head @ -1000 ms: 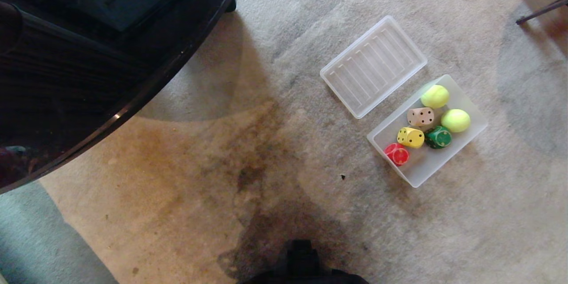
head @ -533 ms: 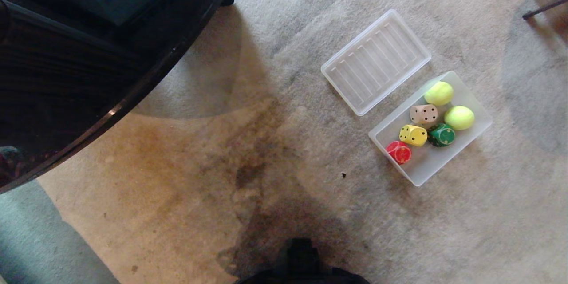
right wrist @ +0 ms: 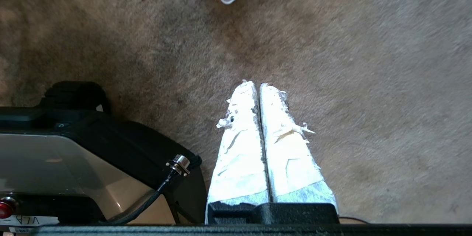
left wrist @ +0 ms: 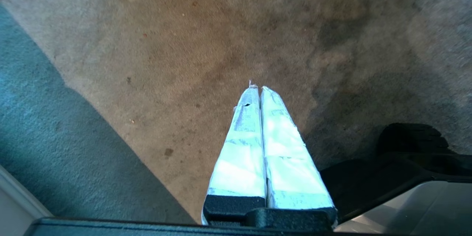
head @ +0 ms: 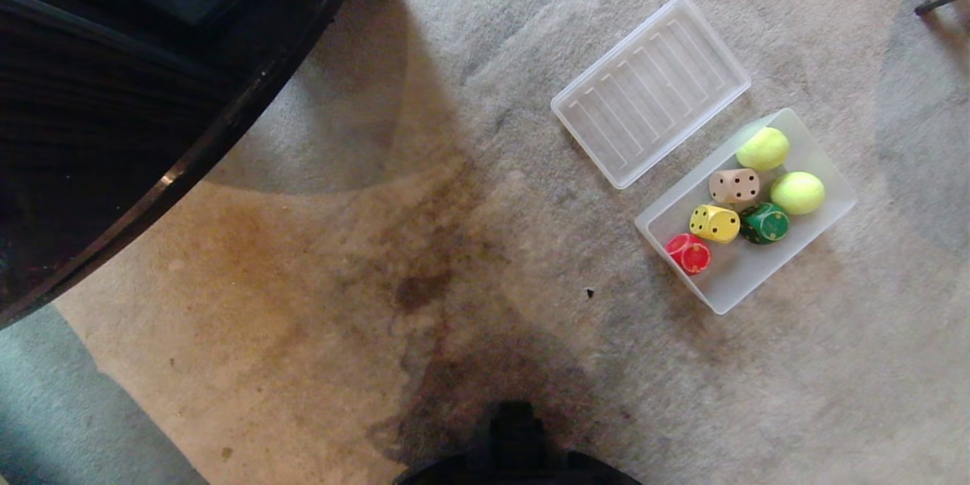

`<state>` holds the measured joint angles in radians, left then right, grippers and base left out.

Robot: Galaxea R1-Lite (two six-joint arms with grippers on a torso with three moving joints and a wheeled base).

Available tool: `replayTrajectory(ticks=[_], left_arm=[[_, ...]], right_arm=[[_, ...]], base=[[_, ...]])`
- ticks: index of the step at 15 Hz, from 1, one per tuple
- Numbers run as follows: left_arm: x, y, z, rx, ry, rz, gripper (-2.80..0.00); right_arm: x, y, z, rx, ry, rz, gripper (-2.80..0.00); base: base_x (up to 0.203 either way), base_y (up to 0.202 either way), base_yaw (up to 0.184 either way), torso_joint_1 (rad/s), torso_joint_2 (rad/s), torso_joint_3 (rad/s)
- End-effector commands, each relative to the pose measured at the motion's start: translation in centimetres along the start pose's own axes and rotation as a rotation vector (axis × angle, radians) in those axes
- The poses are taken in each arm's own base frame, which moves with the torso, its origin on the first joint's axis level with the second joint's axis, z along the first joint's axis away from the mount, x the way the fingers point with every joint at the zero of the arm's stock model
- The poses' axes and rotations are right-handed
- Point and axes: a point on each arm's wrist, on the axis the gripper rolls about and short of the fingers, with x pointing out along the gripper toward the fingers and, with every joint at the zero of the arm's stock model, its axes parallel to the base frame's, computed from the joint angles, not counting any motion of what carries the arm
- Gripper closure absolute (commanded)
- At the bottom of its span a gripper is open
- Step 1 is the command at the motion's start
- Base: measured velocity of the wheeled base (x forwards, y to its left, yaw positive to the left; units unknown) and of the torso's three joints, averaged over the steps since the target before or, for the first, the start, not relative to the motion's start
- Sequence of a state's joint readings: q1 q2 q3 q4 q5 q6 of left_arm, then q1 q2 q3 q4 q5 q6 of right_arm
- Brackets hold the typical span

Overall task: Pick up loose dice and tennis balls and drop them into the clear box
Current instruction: Close the lid

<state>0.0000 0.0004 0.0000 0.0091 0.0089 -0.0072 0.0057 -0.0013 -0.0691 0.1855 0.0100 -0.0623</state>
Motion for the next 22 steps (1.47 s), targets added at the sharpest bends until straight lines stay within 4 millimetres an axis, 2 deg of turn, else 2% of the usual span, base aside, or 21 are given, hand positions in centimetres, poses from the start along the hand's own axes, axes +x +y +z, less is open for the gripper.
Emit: replayTrajectory(ticks=[1, 22], left_arm=[[0.01, 0.00, -0.04, 0.000, 0.001, 0.000, 0.00], [0.00, 0.00, 0.00, -0.002, 0.000, 0.000, 0.00]], right_arm=[[0.00, 0.00, -0.02, 0.001, 0.001, 0.001, 0.00], [0.01, 0.00, 0.00, 0.001, 0.001, 0.001, 0.00]], base=[[0.000, 0.000, 0.000, 0.010, 0.00, 0.154], [0.000, 0.000, 0.000, 0.003, 0.00, 0.202]])
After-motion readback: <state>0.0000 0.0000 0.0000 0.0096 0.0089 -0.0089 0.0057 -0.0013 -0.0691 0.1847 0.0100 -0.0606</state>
